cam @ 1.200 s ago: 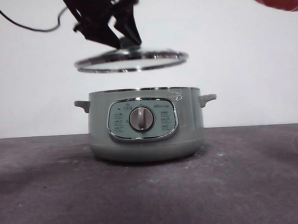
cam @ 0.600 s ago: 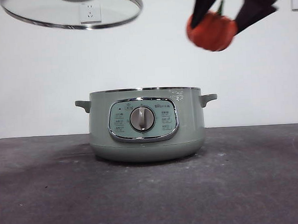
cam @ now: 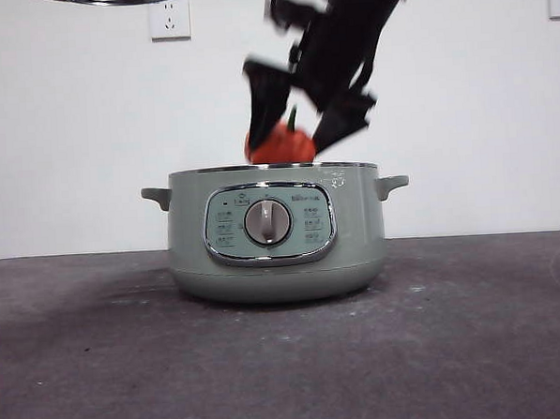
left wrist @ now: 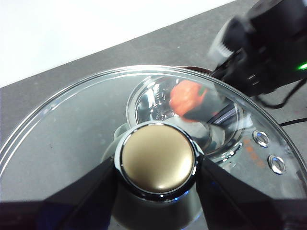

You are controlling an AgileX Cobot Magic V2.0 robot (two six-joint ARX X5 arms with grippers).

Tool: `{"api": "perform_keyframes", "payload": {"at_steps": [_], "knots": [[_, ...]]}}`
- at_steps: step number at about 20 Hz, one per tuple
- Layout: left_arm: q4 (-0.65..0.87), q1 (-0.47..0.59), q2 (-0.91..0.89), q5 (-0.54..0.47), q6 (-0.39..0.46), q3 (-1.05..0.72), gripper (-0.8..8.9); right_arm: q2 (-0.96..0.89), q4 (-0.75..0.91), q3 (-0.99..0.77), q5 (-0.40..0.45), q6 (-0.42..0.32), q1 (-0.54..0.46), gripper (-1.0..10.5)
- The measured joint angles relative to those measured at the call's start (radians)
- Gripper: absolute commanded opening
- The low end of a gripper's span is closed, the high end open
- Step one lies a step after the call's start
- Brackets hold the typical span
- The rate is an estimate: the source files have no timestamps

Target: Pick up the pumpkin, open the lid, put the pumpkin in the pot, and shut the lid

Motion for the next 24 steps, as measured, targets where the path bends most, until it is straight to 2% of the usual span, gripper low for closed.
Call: {"api": "perform_keyframes", "payload": {"at_steps": [10, 11, 12, 13, 14, 21, 24], "knots": [[-0.026, 0.0, -0.043, 0.0, 0.0, 0.0, -0.08, 0.133, 0.054, 0.005, 0.053, -0.054, 0.035, -0.2], [-0.026, 0.0, -0.043, 0.001, 0.0, 0.0, -0.08, 0.133, 0.053, 0.005, 0.053, -0.064, 0.038, 0.3], [-0.026, 0.0, -0.043, 0.0, 0.0, 0.0, -0.08, 0.133, 0.052, 0.005, 0.053, -0.071, 0.038, 2.1], [-0.026, 0.0, -0.043, 0.0, 0.0, 0.0, -0.08, 0.133, 0.052, 0.006, 0.053, -0.075, 0.039, 5.0], [-0.026, 0.0, -0.043, 0.0, 0.0, 0.0, -0.08, 0.133, 0.052, 0.006, 0.053, -0.076, 0.039, 6.2], [-0.02, 0.0, -0.043, 0.001, 0.0, 0.0, -0.08, 0.11, 0.014, 0.026, 0.058, -0.063, 0.039, 6.3], [0.007, 0.0, -0.039, 0.004, 0.0, 0.0, -0.09, -0.037, -0.063, 0.026, 0.116, -0.031, 0.032, 6.3]]}}
